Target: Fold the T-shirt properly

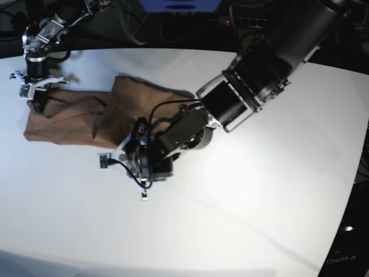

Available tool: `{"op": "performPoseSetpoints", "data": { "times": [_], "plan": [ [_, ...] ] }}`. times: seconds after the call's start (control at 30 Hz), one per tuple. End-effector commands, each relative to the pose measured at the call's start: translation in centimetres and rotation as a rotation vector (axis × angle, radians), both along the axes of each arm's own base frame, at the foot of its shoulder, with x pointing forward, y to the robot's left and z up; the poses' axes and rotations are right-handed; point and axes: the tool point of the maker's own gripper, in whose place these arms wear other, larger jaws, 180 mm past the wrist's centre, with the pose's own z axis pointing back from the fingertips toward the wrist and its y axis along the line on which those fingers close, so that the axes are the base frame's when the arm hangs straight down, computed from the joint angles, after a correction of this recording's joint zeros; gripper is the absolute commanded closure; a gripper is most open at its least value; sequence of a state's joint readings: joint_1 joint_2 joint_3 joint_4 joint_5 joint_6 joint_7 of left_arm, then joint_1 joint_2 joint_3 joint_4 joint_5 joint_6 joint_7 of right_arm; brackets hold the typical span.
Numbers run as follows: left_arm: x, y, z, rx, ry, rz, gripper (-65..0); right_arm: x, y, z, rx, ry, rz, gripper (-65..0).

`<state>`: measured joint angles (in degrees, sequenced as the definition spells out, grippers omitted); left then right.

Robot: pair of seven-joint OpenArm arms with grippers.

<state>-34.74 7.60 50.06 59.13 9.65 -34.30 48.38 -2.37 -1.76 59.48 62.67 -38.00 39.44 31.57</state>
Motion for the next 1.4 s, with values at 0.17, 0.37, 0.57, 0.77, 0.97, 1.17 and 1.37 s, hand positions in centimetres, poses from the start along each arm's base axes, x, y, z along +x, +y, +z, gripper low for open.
{"op": "performPoseSetpoints", "data": {
  "times": [0.17,0.37,0.57,0.77,0.97,1.17,1.37],
  "plan": [
    [1.3,-1.4,4.0,-0.027,-0.089,-0.014,-8.2,-2.3,0.8,-3.5,0.015,0.202,0.026,-0.7],
    [0.5,-1.5,4.9,0.029,-0.097,-0.098,-8.3,-2.3,0.8,-3.5,0.016,0.202,0.026,-0.7],
    [0.7,-1.4,4.9,0.031,-0.096,-0.095,-9.2,-2.3,0.8,-3.5,0.016,0.202,0.026,-0.7],
    [0.7,-0.8,2.9,0.050,-0.044,-0.083,-23.8,-2.3,1.6,-3.7,0.028,0.201,0.029,-0.7],
    [0.4,-0.2,1.0,0.056,0.011,-0.071,-23.8,-2.3,1.6,-3.7,0.028,0.200,0.029,-0.7],
    [0.4,0.1,0.4,0.071,0.021,-0.068,-23.8,-2.3,1.6,-3.7,0.028,0.200,0.029,-0.7],
    [0.5,0.3,0.4,0.082,0.016,-0.063,-23.8,-2.2,1.6,-3.7,0.028,0.198,0.029,-0.7]
  ]
}}
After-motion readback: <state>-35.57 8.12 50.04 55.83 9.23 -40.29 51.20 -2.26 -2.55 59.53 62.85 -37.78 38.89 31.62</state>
